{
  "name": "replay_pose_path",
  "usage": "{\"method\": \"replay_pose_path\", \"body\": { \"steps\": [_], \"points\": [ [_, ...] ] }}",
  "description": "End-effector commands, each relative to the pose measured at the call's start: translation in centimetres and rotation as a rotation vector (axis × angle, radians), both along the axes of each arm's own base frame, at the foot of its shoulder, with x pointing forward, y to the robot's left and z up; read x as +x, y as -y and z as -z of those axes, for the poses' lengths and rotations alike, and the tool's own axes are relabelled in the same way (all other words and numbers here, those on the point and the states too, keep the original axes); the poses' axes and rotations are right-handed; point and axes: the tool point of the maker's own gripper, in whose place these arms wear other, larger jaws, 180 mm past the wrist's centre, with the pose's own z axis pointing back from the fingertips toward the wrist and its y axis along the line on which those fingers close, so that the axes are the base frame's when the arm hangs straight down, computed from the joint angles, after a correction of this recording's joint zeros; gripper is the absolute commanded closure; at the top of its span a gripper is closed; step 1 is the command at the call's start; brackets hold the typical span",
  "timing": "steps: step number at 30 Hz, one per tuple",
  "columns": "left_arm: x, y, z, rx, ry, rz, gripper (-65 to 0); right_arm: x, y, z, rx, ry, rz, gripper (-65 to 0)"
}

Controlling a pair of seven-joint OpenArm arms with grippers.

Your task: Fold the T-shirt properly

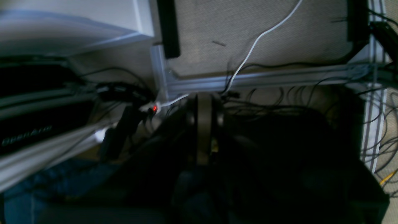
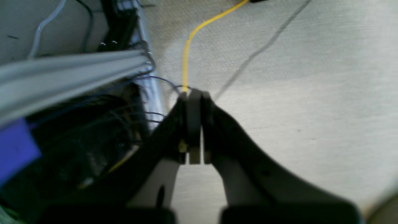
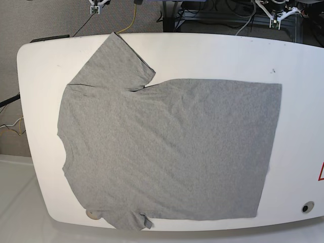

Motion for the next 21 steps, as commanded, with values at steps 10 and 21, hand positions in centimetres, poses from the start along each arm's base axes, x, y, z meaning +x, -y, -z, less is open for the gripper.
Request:
{"method": "replay_pose_path", "body": {
  "steps": [10,21],
  "points": [
    [2.4,1.0,-6.0,-0.037,0.135,0.080,0.0,-0.4,4.9,-6.1,-0.110,0.086,-0.039,0.0],
    [4.8,3.5,-10.8,-0.003,0.225,0.209,0.0,1.1,5.9,-10.0,-0.157,0.108,-0.112,0.0]
  ]
}}
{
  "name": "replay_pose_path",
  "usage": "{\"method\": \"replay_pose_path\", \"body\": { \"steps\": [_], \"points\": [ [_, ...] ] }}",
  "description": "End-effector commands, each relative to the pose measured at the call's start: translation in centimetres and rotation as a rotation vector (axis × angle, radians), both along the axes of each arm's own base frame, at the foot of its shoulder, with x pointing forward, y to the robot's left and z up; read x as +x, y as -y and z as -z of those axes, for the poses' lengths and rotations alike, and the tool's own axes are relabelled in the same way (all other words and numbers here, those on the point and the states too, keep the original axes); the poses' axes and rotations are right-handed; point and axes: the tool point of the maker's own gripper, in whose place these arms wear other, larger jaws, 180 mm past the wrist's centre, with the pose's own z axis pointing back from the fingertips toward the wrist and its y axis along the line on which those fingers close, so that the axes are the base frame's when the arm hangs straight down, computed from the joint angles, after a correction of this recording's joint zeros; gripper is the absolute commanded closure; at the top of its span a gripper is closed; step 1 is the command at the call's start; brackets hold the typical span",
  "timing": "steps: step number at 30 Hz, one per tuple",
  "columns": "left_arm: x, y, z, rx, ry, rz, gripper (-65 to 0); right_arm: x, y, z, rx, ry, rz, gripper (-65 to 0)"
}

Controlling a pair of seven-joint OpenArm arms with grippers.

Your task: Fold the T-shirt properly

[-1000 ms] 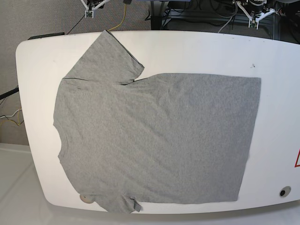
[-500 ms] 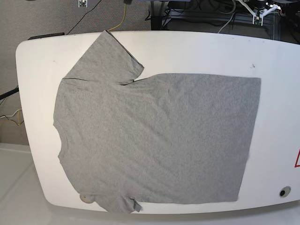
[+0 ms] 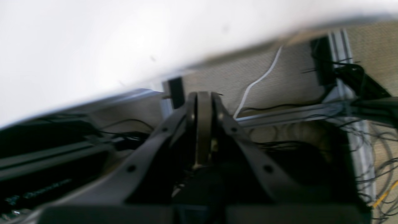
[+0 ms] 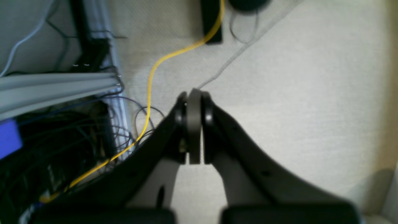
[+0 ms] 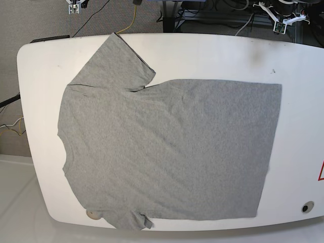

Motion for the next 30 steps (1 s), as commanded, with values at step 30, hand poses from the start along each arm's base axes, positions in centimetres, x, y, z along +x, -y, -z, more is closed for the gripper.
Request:
{"method": "replay_pose_path", "body": {
  "steps": [30],
  "points": [
    [4.7,2.5,-7.8,0.064,0.169,0.143,-1.4,7.4,-1.2,-9.7,-0.058,0.222,-0.172,-1.3]
  ]
}}
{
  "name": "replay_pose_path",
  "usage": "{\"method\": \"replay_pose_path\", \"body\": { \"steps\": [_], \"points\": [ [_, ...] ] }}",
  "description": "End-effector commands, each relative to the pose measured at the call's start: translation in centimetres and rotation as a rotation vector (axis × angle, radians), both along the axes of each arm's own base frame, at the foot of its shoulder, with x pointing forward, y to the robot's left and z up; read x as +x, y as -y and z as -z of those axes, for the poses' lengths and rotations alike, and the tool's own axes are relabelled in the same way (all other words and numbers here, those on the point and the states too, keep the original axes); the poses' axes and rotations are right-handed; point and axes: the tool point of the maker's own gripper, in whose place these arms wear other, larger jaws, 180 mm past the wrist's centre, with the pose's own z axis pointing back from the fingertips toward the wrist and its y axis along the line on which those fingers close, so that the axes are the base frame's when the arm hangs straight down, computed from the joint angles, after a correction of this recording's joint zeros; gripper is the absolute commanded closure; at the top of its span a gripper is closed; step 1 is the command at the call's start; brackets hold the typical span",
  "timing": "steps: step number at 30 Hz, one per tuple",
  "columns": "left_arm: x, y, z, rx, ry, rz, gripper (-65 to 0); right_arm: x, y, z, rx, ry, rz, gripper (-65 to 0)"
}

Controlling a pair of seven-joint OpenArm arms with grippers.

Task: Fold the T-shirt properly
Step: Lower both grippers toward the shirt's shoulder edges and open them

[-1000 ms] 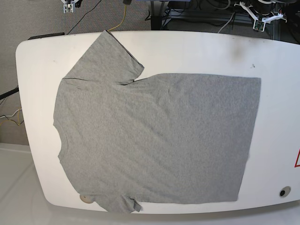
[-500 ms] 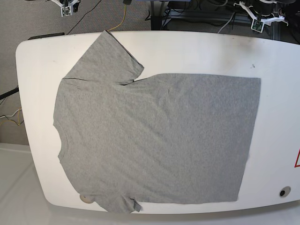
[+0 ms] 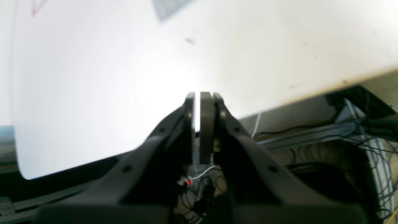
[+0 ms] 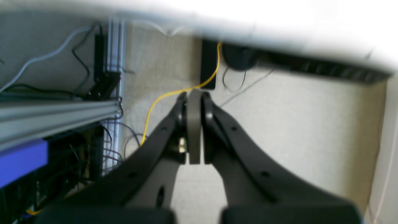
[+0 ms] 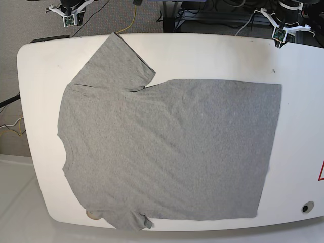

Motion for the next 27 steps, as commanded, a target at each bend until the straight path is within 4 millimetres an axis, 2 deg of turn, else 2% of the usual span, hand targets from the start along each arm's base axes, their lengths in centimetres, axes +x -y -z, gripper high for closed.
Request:
{"method": "replay_pose_path", "body": {
  "steps": [1,9,13,17,19,27],
  "points": [
    [1.3,0.1,-2.2,-0.003,0.077,0.009,-1.3,0.8,0.3,-1.2,-0.017,0.042,-0.015,-1.5],
    [2.6,1.2,-3.8,-0.068,0.129,0.012,-1.9,2.2,0.1,-2.8,-0.032,0.094,-0.028,-3.0],
    [3.3,2.0,-5.6,-0.110,0.174,0.019,-1.0,2.9,0.4,-4.0,-0.051,0.115,-0.034,-1.8],
    [3.7,2.0,-6.3,-0.110,0.197,0.021,-0.6,3.3,0.6,-4.8,-0.053,0.132,-0.027,-1.5],
    [4.5,0.9,-7.1,-0.065,0.218,0.015,-0.4,5.1,0.5,-6.0,0.001,0.170,0.009,-1.0],
    [5.3,0.8,-7.9,-0.046,0.240,0.035,-1.7,6.4,1.0,-6.9,0.041,0.185,0.026,-0.8]
  ]
}}
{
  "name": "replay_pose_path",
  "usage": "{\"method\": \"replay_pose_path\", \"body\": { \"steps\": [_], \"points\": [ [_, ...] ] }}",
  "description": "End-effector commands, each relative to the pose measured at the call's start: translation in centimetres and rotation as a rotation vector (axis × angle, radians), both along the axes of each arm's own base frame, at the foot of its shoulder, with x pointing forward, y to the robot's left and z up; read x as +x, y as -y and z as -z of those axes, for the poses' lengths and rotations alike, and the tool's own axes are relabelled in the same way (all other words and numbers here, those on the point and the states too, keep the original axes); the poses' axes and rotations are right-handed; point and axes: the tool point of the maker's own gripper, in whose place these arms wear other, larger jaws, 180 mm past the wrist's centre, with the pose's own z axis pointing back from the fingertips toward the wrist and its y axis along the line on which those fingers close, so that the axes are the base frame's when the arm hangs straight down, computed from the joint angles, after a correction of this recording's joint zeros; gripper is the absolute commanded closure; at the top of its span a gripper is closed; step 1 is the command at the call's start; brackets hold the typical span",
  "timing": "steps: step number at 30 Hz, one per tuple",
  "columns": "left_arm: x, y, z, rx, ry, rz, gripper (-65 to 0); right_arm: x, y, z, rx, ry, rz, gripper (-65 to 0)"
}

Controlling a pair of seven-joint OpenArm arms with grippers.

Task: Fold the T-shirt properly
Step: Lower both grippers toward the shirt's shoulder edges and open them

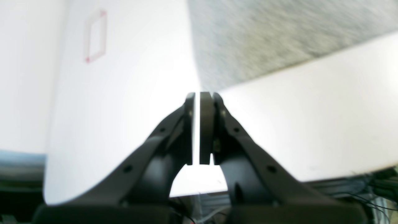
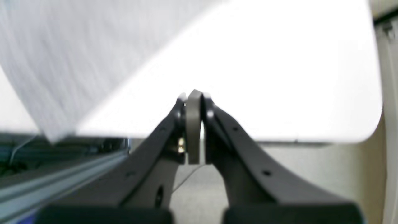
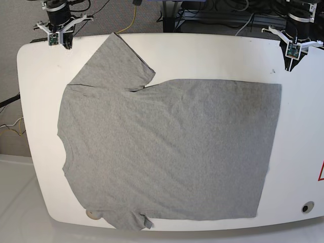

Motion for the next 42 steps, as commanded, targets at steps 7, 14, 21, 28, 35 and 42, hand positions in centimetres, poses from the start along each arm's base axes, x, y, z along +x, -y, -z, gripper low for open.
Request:
{"method": "replay_pose_path", "body": {
  "steps": [7,14,21,28,35,42],
  "points": [
    [0.4,0.8,-1.0,0.023,0.011,0.053,0.0,0.6,-0.8,-0.4,-0.011,-0.001,-0.095,0.0],
    [0.8,1.9,-1.5,0.008,0.021,0.112,-2.3,0.1,-0.6,-0.2,-0.051,-0.002,-0.095,-4.5],
    [2.0,2.1,-2.0,-0.036,0.061,0.105,-21.3,0.5,-0.7,-0.1,-0.042,0.012,-0.083,-10.1],
    [3.4,2.1,-2.3,-0.122,0.098,0.077,-23.4,1.9,-0.5,-0.1,-0.018,0.033,-0.059,-6.3],
    [4.5,3.4,-1.1,-0.130,0.105,0.105,-27.2,4.3,0.2,-1.0,-0.050,0.062,-0.060,-8.4],
    [6.1,4.4,-0.4,-0.128,0.085,0.123,-22.7,4.8,-0.8,-1.3,-0.035,0.068,-0.126,-22.3]
  ]
}}
